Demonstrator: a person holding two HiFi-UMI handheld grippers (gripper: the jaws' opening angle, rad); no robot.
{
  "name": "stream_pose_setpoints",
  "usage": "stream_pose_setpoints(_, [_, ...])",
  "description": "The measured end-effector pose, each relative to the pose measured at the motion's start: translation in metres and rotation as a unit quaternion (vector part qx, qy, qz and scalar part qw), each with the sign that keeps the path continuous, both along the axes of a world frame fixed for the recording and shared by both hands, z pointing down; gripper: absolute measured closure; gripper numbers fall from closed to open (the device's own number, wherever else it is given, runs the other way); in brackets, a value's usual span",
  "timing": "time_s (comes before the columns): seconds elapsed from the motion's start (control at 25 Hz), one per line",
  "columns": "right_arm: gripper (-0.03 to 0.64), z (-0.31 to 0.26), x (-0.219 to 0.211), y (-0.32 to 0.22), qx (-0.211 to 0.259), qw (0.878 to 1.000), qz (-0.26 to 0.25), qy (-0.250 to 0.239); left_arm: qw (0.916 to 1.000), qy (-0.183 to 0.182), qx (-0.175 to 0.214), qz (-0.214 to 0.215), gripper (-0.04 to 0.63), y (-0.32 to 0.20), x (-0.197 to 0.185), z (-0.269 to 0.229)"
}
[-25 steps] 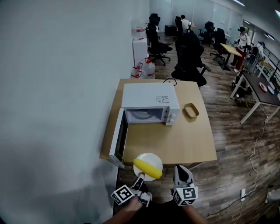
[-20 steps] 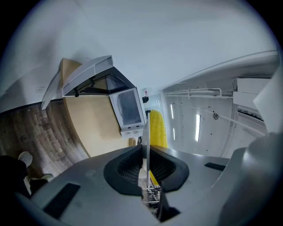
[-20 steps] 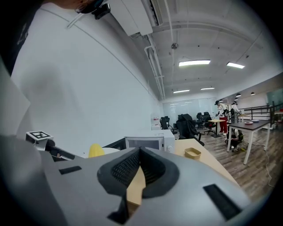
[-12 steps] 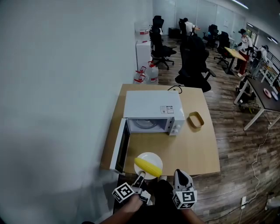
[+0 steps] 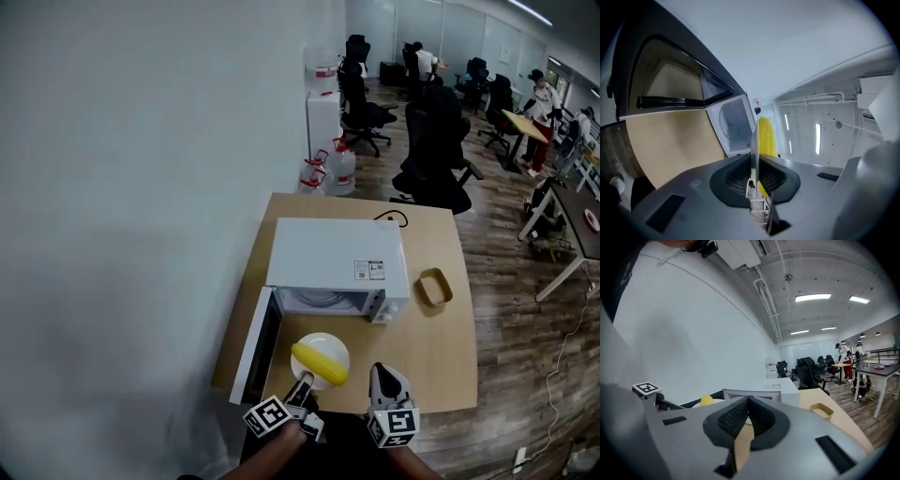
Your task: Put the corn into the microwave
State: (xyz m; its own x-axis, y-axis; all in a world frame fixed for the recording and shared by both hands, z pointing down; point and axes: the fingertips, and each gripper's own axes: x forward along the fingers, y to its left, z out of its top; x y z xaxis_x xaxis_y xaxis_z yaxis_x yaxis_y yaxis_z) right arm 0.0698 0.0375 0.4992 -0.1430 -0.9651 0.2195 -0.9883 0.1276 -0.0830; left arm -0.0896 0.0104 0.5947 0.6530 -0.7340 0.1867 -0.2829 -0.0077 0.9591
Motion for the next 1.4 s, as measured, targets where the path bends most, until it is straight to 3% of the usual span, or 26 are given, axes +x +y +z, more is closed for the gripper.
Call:
stream_pose_setpoints(0.32, [0.558,0.028,0.019,-0.05,-0.03,0.999,-0.006,-0.019,0.9994,0.016,-0.016,-0.025,0.566,-0.053,0.022,0.032])
stream_pose_setpoints(0.72, [0.558,0.054,0.025,-0.104,-0.03,0.998,-0.046,0.006,0.9981,0.014,-0.032,-0.051,0.566,-0.114,0.038,0.075])
stream_pose_setpoints(0.92, [0.557,0.07,0.021,-0.123,-0.037,0.996,-0.08,0.024,0.9965,0.037,-0.042,-0.063,0.566,-0.139,0.045,0.093])
stream_pose_setpoints(1.2, [0.557,0.092,0.017,-0.133,-0.068,0.991,-0.111,-0.01,0.9947,0.022,-0.051,-0.086,0.566,-0.175,0.047,0.127])
stream_pose_setpoints(1.4, [0.558,0.089,0.017,-0.14,-0.065,0.991,-0.121,-0.006,0.994,0.016,-0.055,-0.092,0.566,-0.198,0.047,0.141])
